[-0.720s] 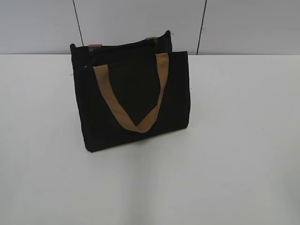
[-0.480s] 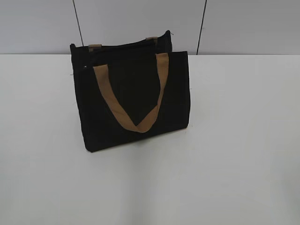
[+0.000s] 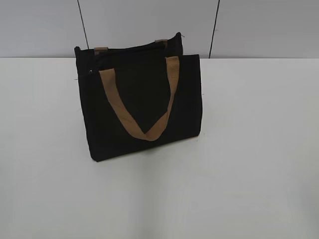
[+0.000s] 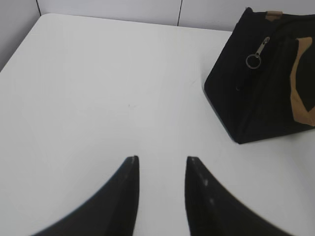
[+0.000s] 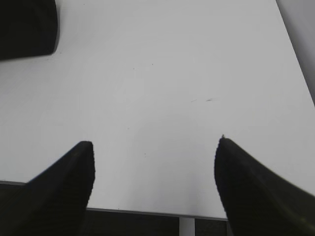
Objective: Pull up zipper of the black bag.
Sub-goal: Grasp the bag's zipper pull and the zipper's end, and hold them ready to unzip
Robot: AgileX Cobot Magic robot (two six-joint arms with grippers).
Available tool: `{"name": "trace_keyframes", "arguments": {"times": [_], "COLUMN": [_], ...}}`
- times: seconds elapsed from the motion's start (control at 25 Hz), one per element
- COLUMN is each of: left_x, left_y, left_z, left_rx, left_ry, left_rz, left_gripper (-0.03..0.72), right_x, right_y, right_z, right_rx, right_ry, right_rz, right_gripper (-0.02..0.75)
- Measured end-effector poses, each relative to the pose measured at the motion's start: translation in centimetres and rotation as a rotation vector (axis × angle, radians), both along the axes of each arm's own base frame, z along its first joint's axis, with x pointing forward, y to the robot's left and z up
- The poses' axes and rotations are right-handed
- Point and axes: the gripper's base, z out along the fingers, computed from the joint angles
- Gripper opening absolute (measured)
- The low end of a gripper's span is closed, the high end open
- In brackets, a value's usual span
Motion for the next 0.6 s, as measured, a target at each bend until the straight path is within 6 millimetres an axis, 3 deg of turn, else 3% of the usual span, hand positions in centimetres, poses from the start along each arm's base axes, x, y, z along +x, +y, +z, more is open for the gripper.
{"name": "trace_keyframes", "arguments": {"times": [0.6], "left_x": [0.0], "left_y": [-0.04], "left_z": [0.01], "left_rx": [-0.004], "left_ry": [0.0], "left_rz": [-0.003], "left_gripper": [0.241], "right_x": [0.0], "right_y": [0.0], "right_z": [0.0], "right_rx": [0.0], "right_ry": [0.0], "right_rz": [0.0], "right_gripper": [0.576]}}
